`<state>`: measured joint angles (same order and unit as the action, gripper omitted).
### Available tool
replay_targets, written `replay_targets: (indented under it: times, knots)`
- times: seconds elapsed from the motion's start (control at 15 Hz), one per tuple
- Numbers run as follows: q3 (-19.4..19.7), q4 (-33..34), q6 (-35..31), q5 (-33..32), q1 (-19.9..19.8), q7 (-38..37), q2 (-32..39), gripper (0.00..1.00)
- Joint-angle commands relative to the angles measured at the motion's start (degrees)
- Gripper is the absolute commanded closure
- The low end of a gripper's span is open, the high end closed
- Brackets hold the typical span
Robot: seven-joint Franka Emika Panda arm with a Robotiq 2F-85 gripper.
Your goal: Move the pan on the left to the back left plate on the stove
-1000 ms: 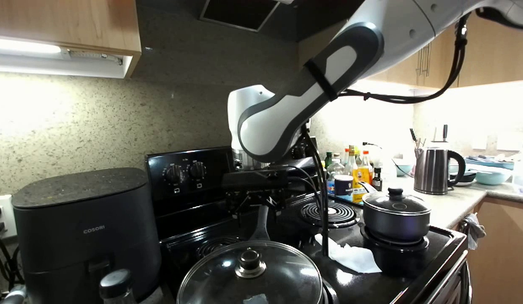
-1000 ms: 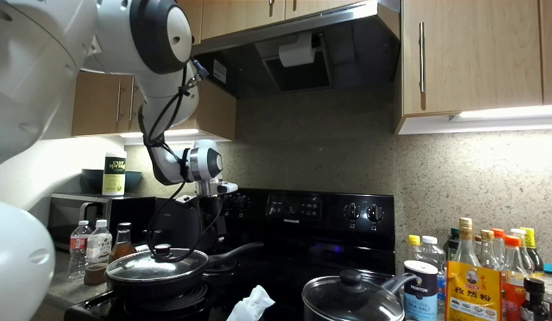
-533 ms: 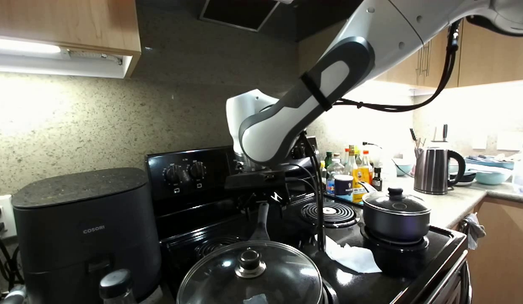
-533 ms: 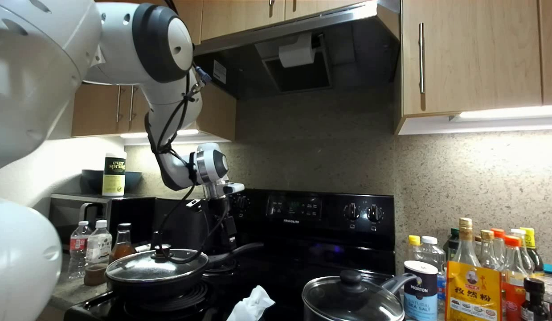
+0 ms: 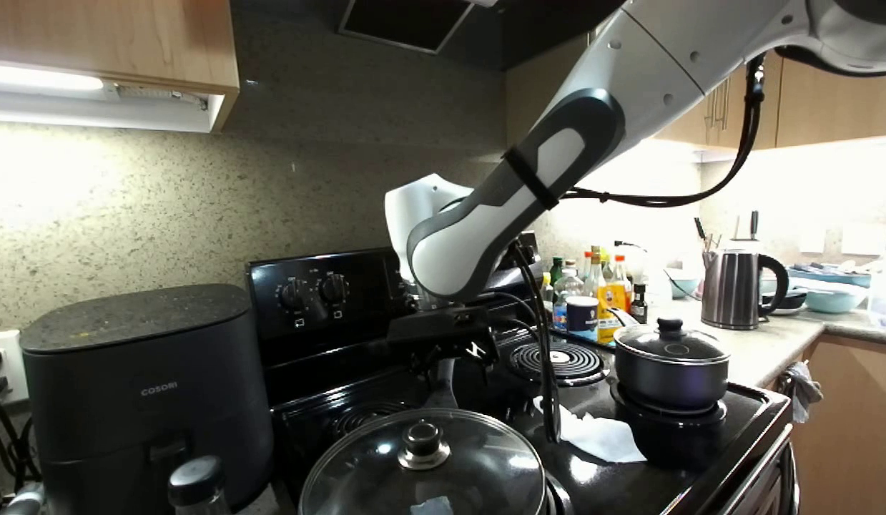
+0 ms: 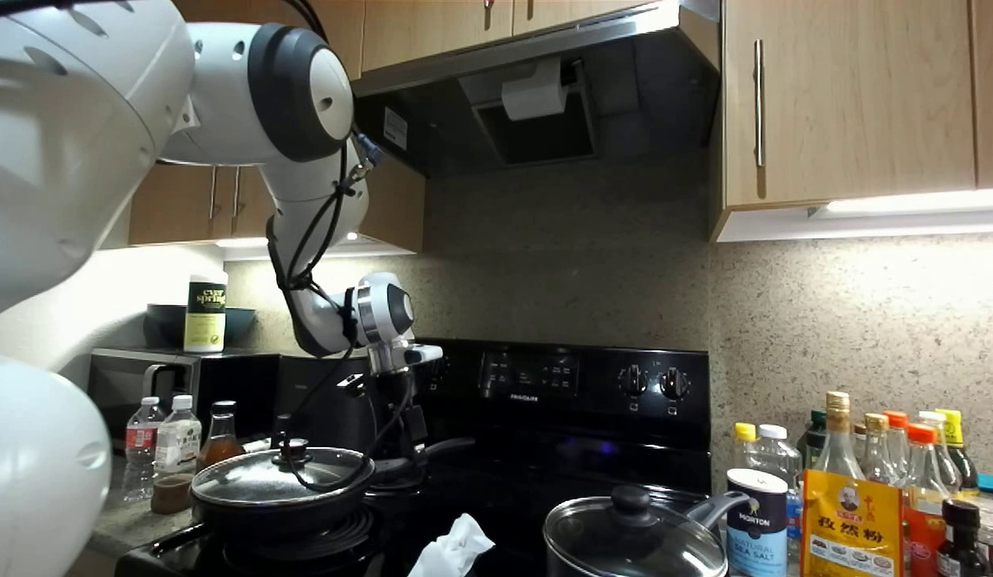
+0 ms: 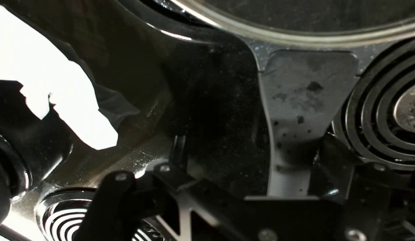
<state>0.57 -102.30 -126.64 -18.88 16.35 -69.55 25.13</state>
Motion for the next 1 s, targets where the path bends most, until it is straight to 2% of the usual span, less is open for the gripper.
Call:
replay_targets:
  times: [0.0, 0.07, 0.67, 0.73, 0.93]
  knots:
    - [-0.26, 1.16, -0.30, 0.55, -0.38, 1.19, 2.26, 0.25]
    - [-0.12, 1.09, -0.96, 0.34, -0.30, 1.03, 2.62, 0.26]
    - [0.88, 1.71, -3.33, -0.23, 0.24, 0.07, 4.25, 0.85]
    - [1.07, 1.81, -3.39, -0.37, 0.36, -0.34, 4.36, 0.90]
    - [2.48, 3.52, -4.09, -1.83, 1.46, -3.13, 5.57, 0.95]
